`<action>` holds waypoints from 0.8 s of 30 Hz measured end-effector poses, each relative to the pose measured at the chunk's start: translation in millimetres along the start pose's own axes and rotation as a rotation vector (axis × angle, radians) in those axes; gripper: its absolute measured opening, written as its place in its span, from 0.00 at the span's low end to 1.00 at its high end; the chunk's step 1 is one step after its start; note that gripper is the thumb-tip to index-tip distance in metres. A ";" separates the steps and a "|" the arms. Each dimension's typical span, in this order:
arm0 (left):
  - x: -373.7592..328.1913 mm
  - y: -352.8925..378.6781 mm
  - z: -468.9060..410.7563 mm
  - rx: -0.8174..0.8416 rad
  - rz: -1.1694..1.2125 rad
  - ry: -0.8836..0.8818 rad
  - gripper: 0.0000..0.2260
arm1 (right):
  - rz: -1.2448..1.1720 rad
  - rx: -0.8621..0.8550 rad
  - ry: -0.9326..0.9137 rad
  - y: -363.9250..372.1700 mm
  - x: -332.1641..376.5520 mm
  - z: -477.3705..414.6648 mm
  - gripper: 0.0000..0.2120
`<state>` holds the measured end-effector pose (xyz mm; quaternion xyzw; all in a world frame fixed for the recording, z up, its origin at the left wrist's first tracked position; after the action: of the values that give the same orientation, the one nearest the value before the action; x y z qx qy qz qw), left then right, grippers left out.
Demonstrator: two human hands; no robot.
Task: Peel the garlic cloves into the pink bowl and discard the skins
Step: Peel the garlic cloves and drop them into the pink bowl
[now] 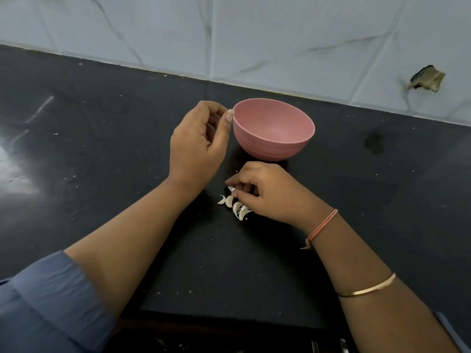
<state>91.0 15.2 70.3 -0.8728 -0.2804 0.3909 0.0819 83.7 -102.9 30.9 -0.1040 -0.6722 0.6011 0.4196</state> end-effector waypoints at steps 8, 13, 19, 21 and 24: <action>-3.7 -6.9 2.6 0.050 0.065 0.047 0.08 | -0.114 -0.307 -0.089 -23.0 2.8 8.5 0.13; -6.7 17.0 6.4 0.312 0.220 0.010 0.05 | -0.517 -0.592 -0.120 -49.5 -11.9 31.5 0.07; -13.2 27.7 9.5 0.458 0.237 0.059 0.08 | -0.948 -0.577 -0.156 -49.8 -25.4 33.0 0.07; -13.9 27.9 9.3 0.465 0.236 0.067 0.08 | -0.976 -0.574 -0.162 -49.5 -24.9 32.5 0.07; -18.4 27.9 9.2 0.470 0.221 0.100 0.10 | -0.954 -0.584 -0.164 -50.7 -25.5 32.5 0.08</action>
<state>86.4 -18.8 65.6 -0.8735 -0.0806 0.4082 0.2528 95.8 -155.7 67.5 0.1468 -0.8136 0.1398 0.5449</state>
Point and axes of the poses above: each hand's wrist, its own z-axis away from the middle knuckle, its own y-axis out of the palm, x = y × z, the point moved 8 cm from there along -z, towards the middle knuckle, and after that the axes turned 13 degrees about x, right-handed, at the moved point
